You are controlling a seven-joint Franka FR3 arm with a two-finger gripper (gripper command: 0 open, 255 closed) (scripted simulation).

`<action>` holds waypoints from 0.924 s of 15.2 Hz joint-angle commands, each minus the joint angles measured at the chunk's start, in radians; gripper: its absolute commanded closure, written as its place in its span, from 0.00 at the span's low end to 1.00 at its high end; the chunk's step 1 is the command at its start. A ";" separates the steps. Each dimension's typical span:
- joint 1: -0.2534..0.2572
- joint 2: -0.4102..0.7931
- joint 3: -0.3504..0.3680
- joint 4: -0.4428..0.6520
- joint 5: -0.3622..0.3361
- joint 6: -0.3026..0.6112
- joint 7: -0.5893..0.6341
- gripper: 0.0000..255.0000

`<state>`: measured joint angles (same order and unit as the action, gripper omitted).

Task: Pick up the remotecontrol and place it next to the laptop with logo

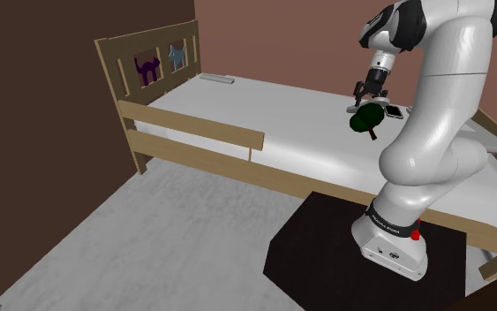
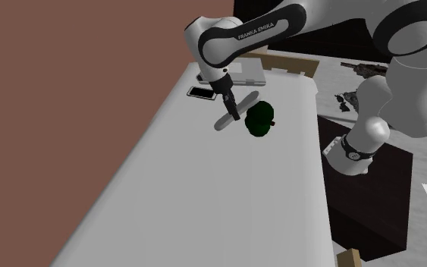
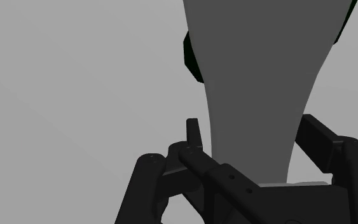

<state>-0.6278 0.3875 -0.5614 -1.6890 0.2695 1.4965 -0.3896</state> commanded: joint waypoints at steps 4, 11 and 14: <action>0.000 -0.014 -0.003 0.023 -0.007 -0.034 0.007 1.00; -0.002 -0.037 -0.009 0.088 -0.018 -0.117 0.023 1.00; -0.004 -0.044 -0.010 0.120 -0.021 -0.154 0.029 1.00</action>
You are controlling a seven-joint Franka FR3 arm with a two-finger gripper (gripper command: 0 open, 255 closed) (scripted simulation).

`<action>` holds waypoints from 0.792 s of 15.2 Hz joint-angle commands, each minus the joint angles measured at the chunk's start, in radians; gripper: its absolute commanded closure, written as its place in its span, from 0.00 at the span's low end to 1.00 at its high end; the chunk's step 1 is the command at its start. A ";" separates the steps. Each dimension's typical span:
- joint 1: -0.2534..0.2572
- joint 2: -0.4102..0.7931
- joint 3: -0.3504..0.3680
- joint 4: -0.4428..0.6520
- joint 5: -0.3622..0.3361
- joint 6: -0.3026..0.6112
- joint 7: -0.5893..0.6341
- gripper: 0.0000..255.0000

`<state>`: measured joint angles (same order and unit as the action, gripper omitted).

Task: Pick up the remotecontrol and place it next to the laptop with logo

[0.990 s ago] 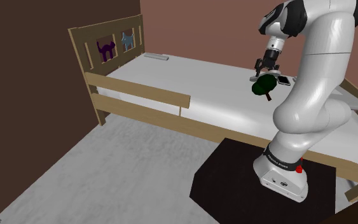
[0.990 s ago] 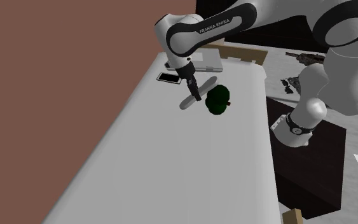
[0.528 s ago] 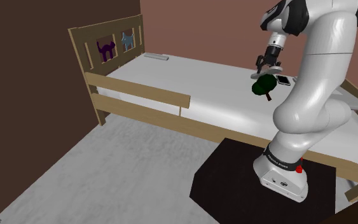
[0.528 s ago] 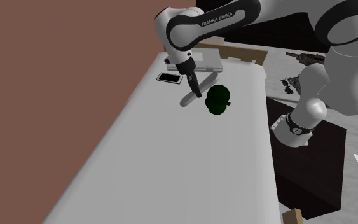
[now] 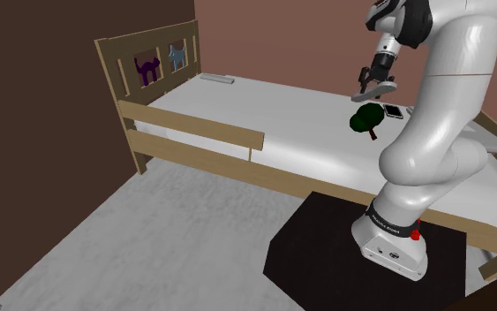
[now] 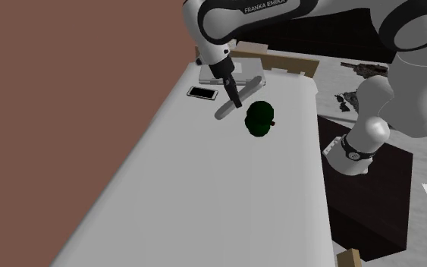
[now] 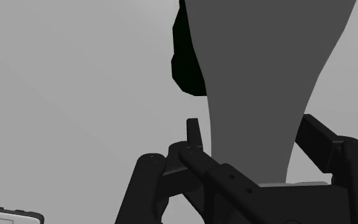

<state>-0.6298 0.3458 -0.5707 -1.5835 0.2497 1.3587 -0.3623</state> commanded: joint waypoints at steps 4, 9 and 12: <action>-0.006 -0.008 -0.003 0.061 -0.004 -0.067 0.008 1.00; -0.013 -0.009 -0.005 0.128 -0.003 -0.133 0.015 1.00; -0.020 -0.006 -0.006 0.172 -0.001 -0.175 0.019 1.00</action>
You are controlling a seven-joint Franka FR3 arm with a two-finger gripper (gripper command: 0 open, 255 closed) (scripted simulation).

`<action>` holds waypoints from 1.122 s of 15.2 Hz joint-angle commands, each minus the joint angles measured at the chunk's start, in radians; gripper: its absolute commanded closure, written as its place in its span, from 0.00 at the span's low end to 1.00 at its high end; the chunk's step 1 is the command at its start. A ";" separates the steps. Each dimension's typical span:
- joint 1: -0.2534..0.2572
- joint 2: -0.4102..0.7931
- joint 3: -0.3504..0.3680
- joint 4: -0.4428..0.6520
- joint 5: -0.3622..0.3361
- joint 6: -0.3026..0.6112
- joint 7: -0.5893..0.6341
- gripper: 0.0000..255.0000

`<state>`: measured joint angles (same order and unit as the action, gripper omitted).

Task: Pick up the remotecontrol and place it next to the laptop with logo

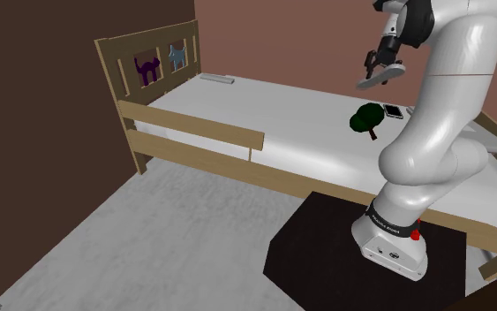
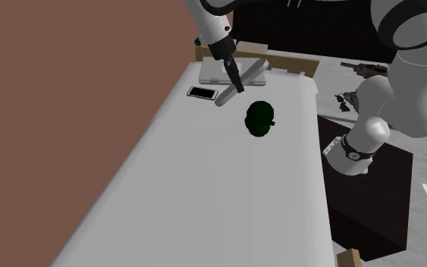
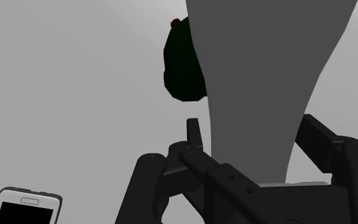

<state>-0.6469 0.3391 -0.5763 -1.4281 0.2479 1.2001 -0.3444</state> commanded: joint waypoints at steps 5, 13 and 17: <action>-0.016 0.012 -0.002 0.100 0.008 -0.089 0.006 1.00; -0.052 0.051 -0.002 0.266 0.032 -0.218 0.013 1.00; -0.080 0.083 -0.001 0.369 0.052 -0.290 0.016 1.00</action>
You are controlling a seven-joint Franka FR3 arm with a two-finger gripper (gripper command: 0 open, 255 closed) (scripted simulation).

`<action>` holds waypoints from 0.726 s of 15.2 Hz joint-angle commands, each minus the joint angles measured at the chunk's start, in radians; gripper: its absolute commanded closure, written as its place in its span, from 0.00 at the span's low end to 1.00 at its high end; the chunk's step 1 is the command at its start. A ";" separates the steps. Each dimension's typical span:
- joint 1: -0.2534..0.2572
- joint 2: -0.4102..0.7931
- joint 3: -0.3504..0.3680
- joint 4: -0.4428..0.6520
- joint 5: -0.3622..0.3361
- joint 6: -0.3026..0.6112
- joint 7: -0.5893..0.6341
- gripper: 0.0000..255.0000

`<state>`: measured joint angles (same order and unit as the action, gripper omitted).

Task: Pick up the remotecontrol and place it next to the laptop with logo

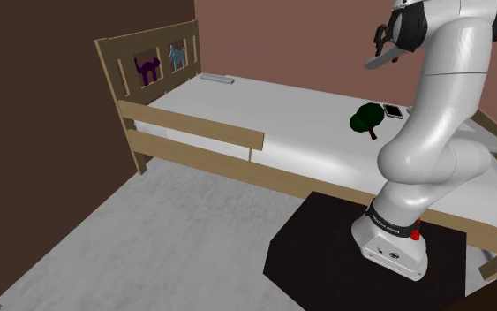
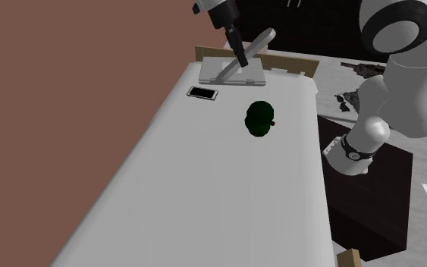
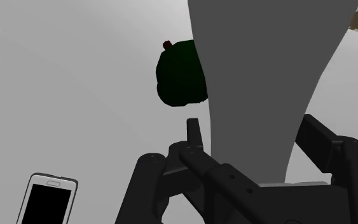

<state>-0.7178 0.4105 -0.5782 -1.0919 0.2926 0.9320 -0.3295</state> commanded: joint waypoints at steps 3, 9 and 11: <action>0.009 -0.090 -0.023 -0.113 -0.067 0.026 -0.050 1.00; 0.007 -0.251 -0.062 -0.314 -0.197 0.085 -0.141 1.00; -0.002 -0.295 -0.075 -0.363 -0.237 0.098 -0.171 1.00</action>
<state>-0.7182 0.1447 -0.6477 -1.4226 0.0797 1.0217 -0.4871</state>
